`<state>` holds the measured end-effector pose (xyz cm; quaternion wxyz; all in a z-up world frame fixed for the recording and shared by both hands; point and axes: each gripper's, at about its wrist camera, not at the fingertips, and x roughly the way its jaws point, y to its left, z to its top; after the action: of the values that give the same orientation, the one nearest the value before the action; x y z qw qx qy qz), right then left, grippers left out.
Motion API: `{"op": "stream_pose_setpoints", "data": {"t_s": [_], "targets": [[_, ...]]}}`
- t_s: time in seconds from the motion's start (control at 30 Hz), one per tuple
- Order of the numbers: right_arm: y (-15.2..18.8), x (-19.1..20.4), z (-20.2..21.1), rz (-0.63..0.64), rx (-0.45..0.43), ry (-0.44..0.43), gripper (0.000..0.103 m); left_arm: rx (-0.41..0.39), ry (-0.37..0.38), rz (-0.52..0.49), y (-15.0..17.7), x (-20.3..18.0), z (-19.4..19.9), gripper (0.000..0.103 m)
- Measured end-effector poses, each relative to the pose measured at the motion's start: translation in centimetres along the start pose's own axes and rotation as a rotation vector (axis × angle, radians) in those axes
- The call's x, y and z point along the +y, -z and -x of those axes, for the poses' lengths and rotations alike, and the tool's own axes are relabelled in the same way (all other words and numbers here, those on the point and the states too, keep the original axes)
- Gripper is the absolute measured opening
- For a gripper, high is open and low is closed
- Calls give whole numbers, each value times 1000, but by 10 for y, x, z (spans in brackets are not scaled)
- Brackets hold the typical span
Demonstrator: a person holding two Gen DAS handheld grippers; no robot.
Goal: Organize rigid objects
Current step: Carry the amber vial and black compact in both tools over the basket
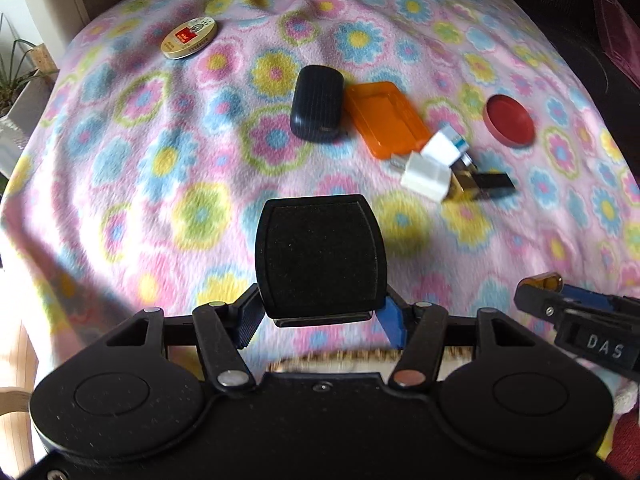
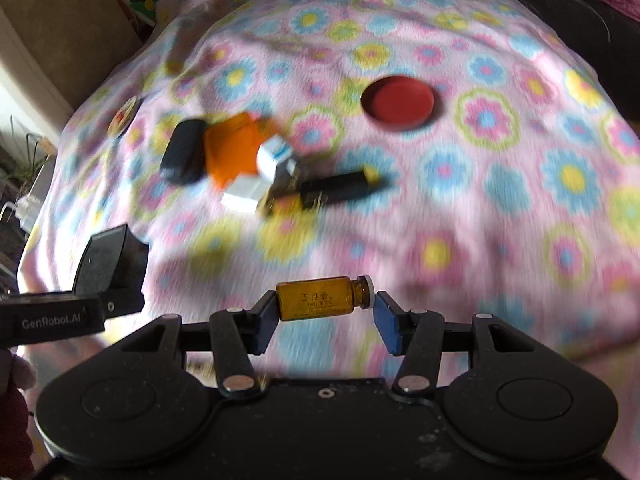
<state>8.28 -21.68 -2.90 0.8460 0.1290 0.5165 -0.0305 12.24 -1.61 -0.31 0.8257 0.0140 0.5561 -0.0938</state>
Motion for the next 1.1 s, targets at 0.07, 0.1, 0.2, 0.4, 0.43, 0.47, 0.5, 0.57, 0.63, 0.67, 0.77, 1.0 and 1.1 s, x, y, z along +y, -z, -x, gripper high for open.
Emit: {"op": "stream_pose_setpoints", "data": {"t_s": [0.07,0.1,0.2,0.4,0.43,0.47,0.5,0.57,0.63,0.67,0.77,1.0,1.1], "targets": [[18,5,9,-1,21,-1,51,3,6,-3,14,0,9,57],[27,8,12,-4,32,0,51,4,8,-6,20,0,13,57],[54,15,23,-9,61,-2,51,2,9,-20,42,-1,27,57],[87,24,52,-21,55,14,51,4,10,-28,76,-3,49,57],[91,24,57,-31,52,13,51,1,12,-28,81,-3,52,57],[95,24,62,-41,51,10,51,-1,14,-32,86,-4,55,57],[99,24,67,-50,51,6,51,-2,13,-36,90,-5,57,57],[108,23,75,-61,52,7,51,-7,11,-45,98,-6,62,57],[118,23,83,-67,53,5,51,-9,10,-56,105,-9,65,57],[122,23,87,-69,51,3,51,-6,11,-62,108,-10,66,57],[132,24,95,-57,52,6,51,9,13,-62,118,-10,65,57],[139,30,90,-14,67,40,51,49,-36,-43,125,-9,56,57],[139,31,87,-8,71,54,51,91,-52,-36,127,-8,48,57]]}}
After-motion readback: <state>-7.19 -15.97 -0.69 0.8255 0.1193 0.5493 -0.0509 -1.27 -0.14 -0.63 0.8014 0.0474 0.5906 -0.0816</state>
